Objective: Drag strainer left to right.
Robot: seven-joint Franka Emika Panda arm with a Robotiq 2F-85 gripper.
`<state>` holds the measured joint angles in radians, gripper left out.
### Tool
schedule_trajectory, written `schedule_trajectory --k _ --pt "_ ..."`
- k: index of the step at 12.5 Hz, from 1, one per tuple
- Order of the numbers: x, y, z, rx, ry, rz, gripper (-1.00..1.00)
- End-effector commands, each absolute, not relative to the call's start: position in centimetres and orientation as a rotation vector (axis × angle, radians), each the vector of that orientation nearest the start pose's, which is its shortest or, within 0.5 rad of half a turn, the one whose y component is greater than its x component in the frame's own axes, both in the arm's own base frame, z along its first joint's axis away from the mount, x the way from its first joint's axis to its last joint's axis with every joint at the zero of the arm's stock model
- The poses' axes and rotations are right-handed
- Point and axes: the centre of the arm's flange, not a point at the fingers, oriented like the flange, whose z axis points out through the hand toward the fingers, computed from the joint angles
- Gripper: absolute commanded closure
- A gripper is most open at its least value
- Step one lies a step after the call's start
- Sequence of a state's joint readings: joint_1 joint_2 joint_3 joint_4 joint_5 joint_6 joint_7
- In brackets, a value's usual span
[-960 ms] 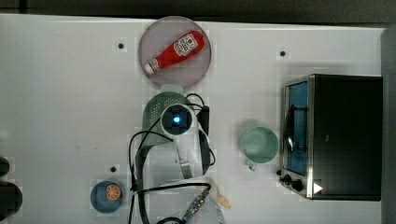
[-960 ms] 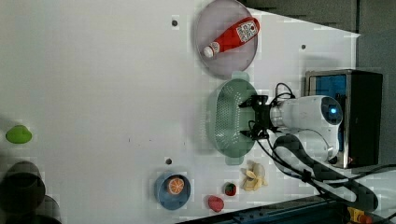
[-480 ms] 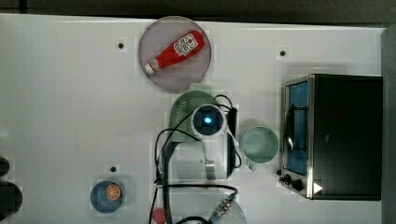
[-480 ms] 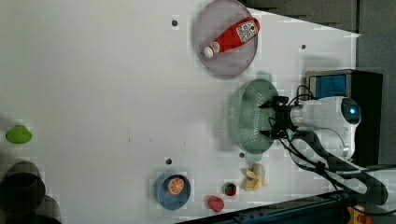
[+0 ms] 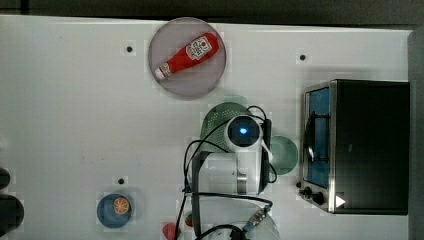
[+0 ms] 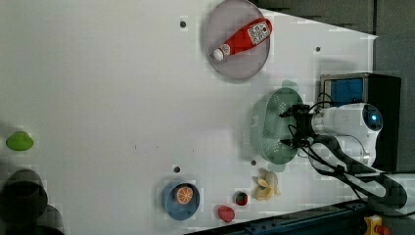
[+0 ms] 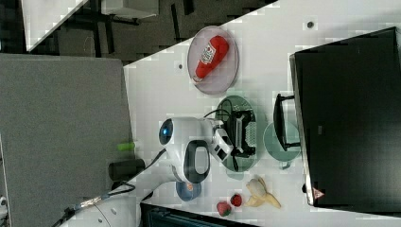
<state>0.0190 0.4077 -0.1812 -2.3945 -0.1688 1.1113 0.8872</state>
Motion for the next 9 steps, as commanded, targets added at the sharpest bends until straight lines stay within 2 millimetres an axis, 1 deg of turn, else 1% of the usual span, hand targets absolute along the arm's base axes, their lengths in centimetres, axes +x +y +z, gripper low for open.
schedule_trajectory --k 1,2,3,4,5,7,9 --pt "48.2 -8.4 15.8 -2.315 2.358 -0.038 -1.0" --pt "48.5 -8.3 16.3 -2.338 2.324 -0.047 -1.0" --pt "48.8 -7.9 17.2 -2.401 2.24 -0.056 -1.0" --pt "49.2 -7.4 18.5 -2.483 2.122 -0.071 -1.0" --pt "49.7 -6.9 20.4 -2.565 1.995 -0.09 -1.0" --pt "50.5 -5.9 25.5 -2.696 1.765 -0.127 -1.0" --pt "50.7 -4.9 31.6 -2.765 1.646 -0.134 -1.0"
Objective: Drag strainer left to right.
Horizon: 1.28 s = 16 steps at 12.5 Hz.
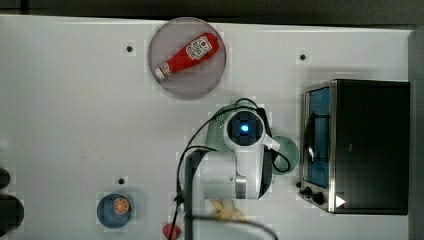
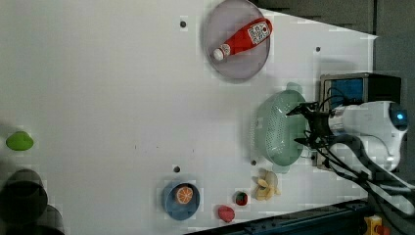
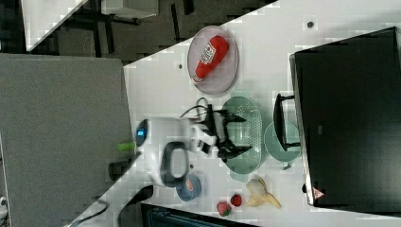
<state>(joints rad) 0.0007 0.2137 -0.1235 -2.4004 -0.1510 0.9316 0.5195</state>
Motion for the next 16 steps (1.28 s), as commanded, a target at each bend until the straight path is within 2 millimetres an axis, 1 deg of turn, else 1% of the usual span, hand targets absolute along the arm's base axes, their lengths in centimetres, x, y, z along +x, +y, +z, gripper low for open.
schedule_trajectory --k 1,4,5,6,8,10,11,12,13,16 --pt "50.5 -4.6 34.9 -2.775 1.629 -0.125 -1.0" --pt "48.9 -3.7 44.1 -2.759 1.618 -0.017 -1.0" --pt "48.6 -3.3 47.1 -2.782 1.551 -0.005 -1.0" --pt "48.2 -3.2 49.8 -2.84 1.441 0.003 -1.0" --pt "47.6 -3.2 54.3 -2.942 1.219 -0.003 -1.0" --pt "47.1 -3.1 57.3 -2.945 1.193 0.019 -1.0" --pt "46.7 -3.1 58.3 -2.95 1.196 0.043 -1.0" --pt "46.4 -3.1 59.1 -2.954 1.2 0.07 -1.0" --pt "46.4 -3.2 59.9 -2.949 1.201 0.051 -1.0" --pt "46.2 -3.4 60.9 -2.938 1.204 0.015 -1.0"
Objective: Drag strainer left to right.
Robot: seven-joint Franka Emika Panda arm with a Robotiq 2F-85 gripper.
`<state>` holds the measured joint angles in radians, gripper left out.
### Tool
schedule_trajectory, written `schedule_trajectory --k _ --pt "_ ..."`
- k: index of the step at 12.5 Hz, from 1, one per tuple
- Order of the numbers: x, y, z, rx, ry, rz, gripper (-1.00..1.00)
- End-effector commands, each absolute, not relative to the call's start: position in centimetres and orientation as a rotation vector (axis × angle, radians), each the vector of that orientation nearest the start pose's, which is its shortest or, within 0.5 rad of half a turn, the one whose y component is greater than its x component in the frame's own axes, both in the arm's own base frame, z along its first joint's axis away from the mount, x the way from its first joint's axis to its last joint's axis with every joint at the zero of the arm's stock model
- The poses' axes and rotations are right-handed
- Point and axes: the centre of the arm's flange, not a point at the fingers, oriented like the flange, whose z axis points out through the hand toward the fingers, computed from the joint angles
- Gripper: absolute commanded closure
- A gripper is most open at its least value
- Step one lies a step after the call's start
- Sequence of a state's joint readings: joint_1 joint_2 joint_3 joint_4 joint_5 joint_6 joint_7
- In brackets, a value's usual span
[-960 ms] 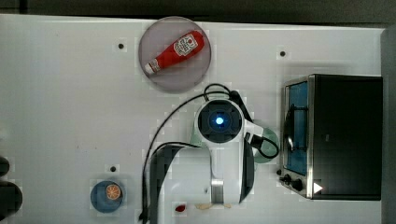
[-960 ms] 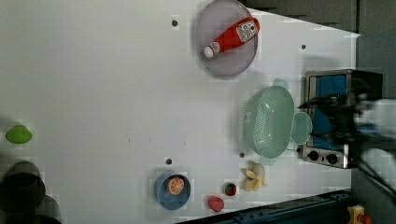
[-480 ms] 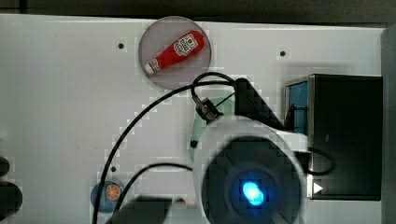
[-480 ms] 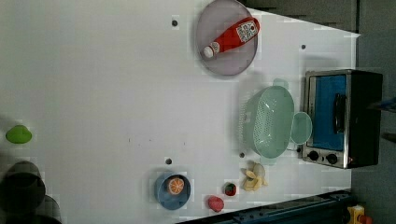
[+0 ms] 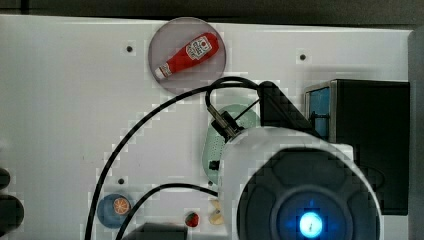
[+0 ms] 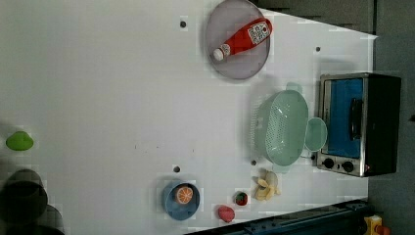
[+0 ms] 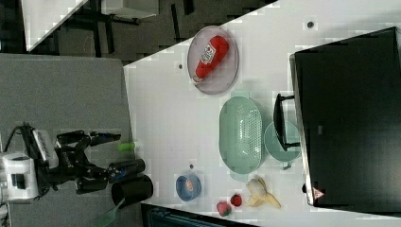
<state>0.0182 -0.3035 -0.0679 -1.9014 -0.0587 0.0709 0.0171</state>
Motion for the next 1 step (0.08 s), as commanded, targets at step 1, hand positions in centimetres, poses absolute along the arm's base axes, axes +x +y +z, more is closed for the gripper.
schedule_trajectory --k 1 --pt "46.22 -3.38 60.89 -2.938 1.203 0.015 -1.0"
